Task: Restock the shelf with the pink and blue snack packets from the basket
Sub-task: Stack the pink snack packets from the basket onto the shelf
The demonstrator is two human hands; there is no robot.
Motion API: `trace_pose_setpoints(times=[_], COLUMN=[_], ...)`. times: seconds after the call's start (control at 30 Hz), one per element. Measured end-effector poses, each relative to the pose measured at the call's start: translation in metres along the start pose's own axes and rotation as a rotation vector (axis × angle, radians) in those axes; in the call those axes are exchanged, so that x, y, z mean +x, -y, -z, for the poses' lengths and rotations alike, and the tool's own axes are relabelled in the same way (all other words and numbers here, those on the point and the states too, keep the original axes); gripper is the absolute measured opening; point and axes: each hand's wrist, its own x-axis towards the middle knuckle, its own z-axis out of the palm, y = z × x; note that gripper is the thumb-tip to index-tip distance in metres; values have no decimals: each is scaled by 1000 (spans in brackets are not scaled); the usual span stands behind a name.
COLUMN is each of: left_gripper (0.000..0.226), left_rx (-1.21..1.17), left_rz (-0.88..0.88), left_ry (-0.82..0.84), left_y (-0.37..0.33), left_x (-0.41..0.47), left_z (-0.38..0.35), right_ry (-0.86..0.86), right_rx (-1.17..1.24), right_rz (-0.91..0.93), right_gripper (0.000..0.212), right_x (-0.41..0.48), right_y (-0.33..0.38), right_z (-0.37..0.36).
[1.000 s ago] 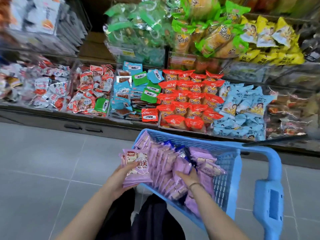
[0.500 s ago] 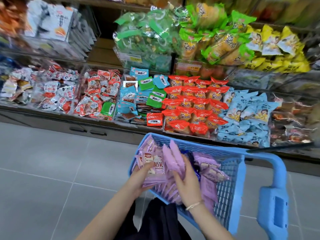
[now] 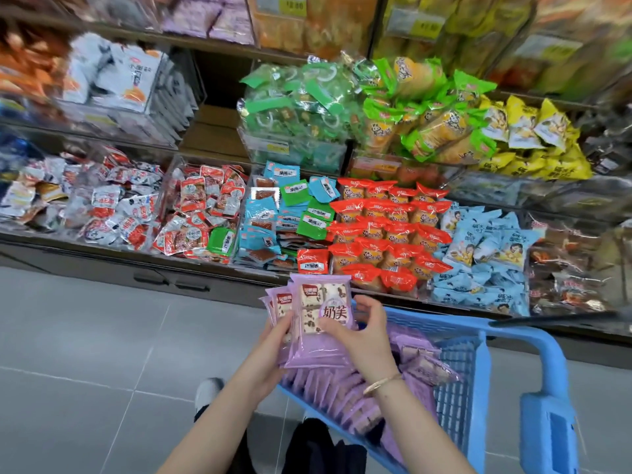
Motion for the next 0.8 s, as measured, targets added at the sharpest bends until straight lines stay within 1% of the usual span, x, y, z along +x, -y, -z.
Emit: trace_pose_setpoints(times=[0.03,0.1,0.13,0.23,0.33,0.4,0.43,0.5,0.57,0.6,0.63,0.7,0.73,0.8], left_gripper=[56,60,57,41,41,41,47,60,50,51,56,69,64,46], left_rx=[-7,-13,-4,40,76,53,31,-33,-68,-75,-80,-86,-90,-91], left_rz=[-14,-51,-68,-91,-115,-124,-130,-150,-178,-186,-199,-224,-233,-253], left_ry=[-3,12,36,134,191,156,124,73,47,35,26,14,23,55], left_y=[-11,-35,-47,-84,-120,-147,-160,-185,-207,-219,-231,-253,-264,-285], left_x=[-1,-6,-10,-24,-38,-45,-48,-52,-53,-51,-49,-43,-39,-27], left_z=[5,20,29,62,103,134,150,181,206,218,228,242,248,256], right_ry=[46,82,70,4,8,5,1,8,32,43,46,52,60,71], right_rx=[71,131,153,225,306,335,367,436,480,495,505,523,514,467], right_rz=[-44,-61,-57,-27,-3,5,2,-23,-96,-127,-148,-171,-170,-143], right_gripper=[46,30,29,39,34,32,31,20,11,10,12,25,32,31], right_x=[5,12,15,21,21,23,25,31,37,41,45,57,66,84], right_y=[3,14,21,45,70,84,91,103,114,119,125,137,143,157], right_z=[-9,-28,-39,-80,-134,-171,-189,-217,-237,-244,-249,-257,-260,-268])
